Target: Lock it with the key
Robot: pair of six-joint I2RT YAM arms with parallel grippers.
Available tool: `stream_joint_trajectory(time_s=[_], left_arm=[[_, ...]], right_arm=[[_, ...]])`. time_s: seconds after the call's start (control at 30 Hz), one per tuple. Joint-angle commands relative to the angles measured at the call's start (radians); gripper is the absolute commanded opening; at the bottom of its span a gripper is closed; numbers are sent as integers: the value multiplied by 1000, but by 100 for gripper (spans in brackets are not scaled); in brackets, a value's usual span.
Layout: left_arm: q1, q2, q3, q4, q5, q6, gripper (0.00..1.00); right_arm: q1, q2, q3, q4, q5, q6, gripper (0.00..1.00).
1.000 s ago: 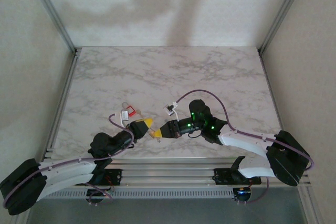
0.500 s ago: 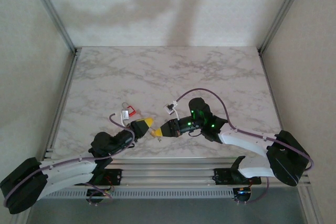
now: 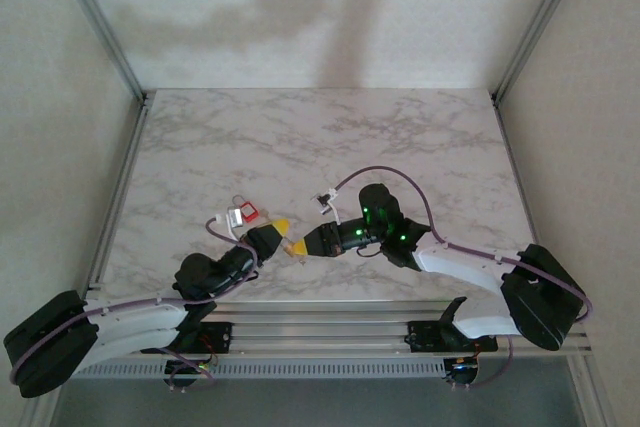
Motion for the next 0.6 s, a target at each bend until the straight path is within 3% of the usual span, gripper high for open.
stream_joint_trajectory(time_s=[0.0,0.57], left_arm=[[-87,31,-15,46,167,-11,0],[-137,44,-18,64,158,9,0]], right_arm=[[-16,20,92,146,148,11,0],[-50,42,145,110,219,-33,0]])
